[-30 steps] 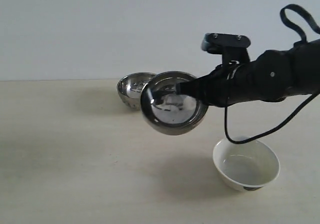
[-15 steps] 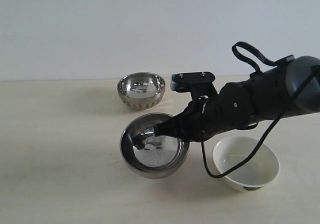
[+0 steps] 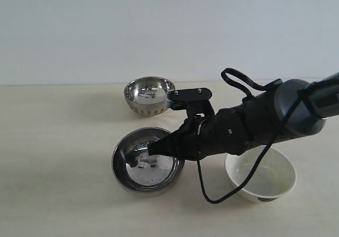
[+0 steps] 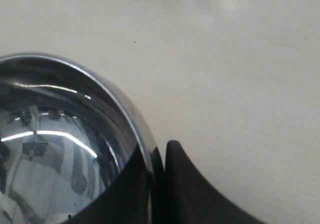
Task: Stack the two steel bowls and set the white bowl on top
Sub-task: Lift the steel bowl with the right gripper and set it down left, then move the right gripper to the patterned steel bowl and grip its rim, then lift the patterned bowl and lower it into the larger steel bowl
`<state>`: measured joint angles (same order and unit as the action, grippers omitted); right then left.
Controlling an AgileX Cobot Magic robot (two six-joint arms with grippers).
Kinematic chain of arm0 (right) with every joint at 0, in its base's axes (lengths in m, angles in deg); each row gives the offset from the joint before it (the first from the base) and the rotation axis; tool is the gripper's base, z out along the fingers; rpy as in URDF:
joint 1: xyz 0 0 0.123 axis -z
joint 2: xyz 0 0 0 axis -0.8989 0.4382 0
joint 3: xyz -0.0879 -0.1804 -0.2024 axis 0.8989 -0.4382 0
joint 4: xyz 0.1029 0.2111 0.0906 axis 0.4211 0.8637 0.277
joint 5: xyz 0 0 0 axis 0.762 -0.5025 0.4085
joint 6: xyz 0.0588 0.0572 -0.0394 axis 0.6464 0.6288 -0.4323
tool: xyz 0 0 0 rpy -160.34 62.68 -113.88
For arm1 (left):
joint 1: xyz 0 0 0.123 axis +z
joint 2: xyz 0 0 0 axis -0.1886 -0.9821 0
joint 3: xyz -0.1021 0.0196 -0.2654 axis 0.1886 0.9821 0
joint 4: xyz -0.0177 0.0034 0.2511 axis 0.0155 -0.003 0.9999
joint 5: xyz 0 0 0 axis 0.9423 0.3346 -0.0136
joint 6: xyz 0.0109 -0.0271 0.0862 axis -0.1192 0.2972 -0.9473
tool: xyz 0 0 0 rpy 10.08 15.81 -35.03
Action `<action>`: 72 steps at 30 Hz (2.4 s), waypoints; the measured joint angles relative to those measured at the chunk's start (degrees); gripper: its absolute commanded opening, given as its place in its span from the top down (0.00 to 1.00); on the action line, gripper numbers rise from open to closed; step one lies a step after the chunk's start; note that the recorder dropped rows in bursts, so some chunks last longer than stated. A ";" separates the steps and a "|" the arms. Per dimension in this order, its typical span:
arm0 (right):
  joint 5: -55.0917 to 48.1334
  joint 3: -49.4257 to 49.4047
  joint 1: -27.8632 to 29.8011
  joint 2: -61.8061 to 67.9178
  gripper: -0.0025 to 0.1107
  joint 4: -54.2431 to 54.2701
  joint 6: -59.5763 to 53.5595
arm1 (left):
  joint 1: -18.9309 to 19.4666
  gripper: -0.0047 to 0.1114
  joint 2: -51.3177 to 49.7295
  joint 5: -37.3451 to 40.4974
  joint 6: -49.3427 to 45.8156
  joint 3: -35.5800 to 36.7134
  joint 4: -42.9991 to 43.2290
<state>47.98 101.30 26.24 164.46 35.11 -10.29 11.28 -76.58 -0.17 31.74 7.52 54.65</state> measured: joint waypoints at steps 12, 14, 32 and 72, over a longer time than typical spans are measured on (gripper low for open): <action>4.38 0.00 0.00 -0.66 0.54 0.22 0.71 | 0.00 0.93 0.00 0.00 0.00 0.00 0.00; 5.65 0.45 0.21 -2.07 0.53 0.22 0.51 | 0.00 0.93 0.00 0.00 0.00 0.00 0.00; 0.18 28.39 8.10 13.28 0.36 6.38 1.43 | 0.00 0.93 0.00 0.00 0.00 0.00 0.00; -37.77 48.19 10.57 13.32 0.98 -1.28 0.30 | 0.00 0.93 0.00 0.00 0.00 0.00 0.00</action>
<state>10.21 149.49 36.81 177.77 33.82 -9.99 11.28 -76.58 -0.17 31.74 7.52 54.65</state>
